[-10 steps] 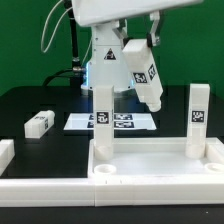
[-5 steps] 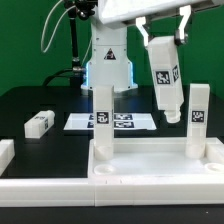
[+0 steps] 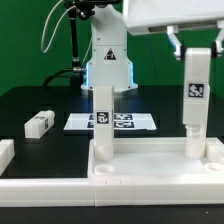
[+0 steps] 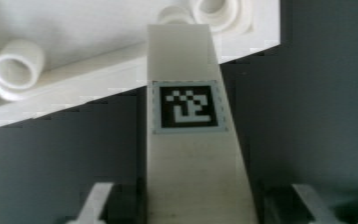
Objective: Assemble desk
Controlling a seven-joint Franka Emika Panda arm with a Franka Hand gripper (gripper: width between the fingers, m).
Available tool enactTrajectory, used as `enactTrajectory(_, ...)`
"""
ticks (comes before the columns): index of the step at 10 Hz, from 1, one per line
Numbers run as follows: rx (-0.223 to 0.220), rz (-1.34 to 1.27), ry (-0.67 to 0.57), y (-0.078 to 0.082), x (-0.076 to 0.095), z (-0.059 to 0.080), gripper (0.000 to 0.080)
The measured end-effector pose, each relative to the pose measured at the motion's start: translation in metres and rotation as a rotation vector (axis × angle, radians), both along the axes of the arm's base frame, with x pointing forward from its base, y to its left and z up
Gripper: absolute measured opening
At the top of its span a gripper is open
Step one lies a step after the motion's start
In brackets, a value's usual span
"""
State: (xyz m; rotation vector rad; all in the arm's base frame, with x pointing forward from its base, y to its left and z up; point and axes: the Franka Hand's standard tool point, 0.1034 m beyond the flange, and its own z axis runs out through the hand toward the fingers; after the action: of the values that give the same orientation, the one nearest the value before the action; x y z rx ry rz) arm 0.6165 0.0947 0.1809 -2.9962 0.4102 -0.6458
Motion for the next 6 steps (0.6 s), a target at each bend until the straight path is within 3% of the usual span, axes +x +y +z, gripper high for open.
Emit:
enactTrajectory(4,0.022,-0.006,-0.007,0.003,0.000,-0.001,0.0291)
enactTrajectory(6,0.004,0.069,-0.068,0.030,-0.007,-0.015,0.0291)
